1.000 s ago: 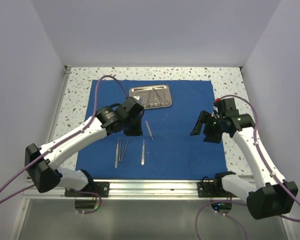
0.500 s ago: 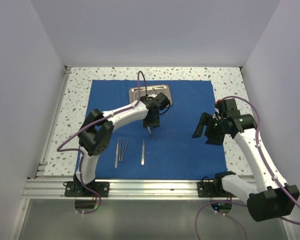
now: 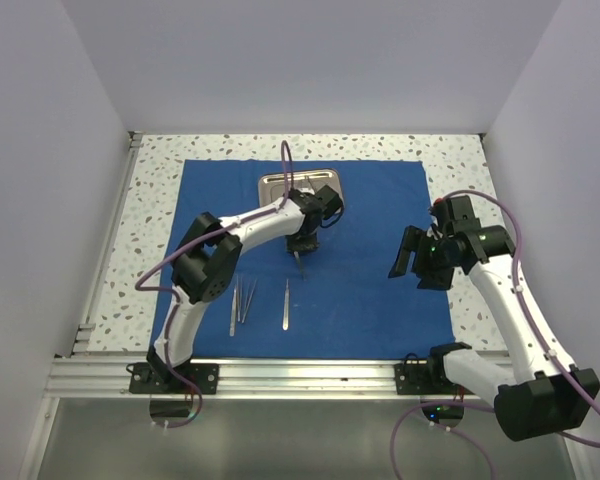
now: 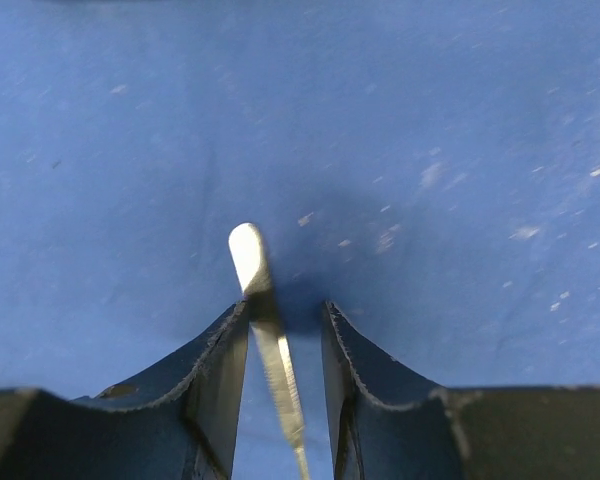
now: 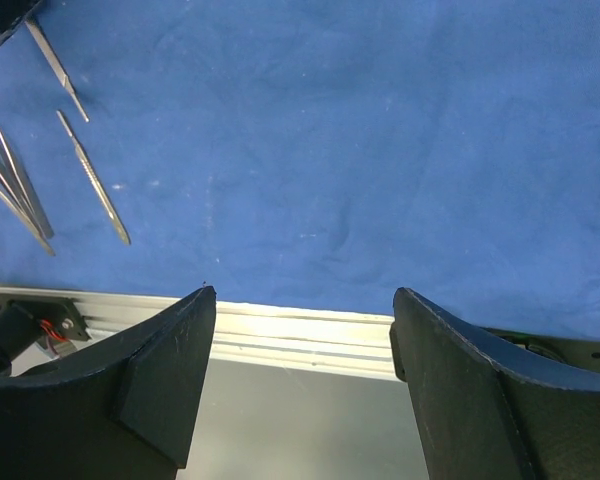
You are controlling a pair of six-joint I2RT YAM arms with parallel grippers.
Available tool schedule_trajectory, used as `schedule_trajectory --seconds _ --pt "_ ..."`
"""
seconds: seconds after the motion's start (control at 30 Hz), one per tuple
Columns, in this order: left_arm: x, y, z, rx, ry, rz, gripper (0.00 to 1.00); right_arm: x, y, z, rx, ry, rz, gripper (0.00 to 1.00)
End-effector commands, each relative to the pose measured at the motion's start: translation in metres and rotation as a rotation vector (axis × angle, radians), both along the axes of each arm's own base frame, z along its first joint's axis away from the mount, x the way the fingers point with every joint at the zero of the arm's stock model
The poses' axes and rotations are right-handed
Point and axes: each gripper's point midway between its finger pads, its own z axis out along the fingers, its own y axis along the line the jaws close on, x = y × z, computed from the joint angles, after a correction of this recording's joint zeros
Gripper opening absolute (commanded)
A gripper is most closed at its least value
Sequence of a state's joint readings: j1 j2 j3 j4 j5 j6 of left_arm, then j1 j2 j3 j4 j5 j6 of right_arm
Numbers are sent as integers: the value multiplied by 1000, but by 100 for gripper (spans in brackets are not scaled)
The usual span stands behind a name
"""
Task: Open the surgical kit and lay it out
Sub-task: Pick up the medical item from the surgical kit.
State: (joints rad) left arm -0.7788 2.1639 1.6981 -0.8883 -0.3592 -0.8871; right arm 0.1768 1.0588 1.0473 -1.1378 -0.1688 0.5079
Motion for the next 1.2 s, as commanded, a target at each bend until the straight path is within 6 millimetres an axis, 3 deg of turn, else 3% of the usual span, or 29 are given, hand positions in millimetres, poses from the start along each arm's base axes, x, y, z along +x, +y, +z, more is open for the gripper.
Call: schedule_trajectory --seconds 0.0,0.13,0.33,0.57,0.83,1.17 --pt "4 12 44 -25 -91 56 38 2 1 2 -9 -9 24 76" --pt "1 17 53 -24 -106 59 39 4 3 -1 -8 -8 31 76" --pt "-14 13 21 -55 -46 29 37 8 6 0 -4 -12 43 76" --pt "-10 -1 -2 -102 -26 12 37 6 7 0 -19 -7 66 76" --pt "-3 -14 0 -163 -56 5 37 4 5 1 -53 -13 83 76" --pt "-34 8 -31 -113 50 41 28 7 4 3 -81 -27 104 76"
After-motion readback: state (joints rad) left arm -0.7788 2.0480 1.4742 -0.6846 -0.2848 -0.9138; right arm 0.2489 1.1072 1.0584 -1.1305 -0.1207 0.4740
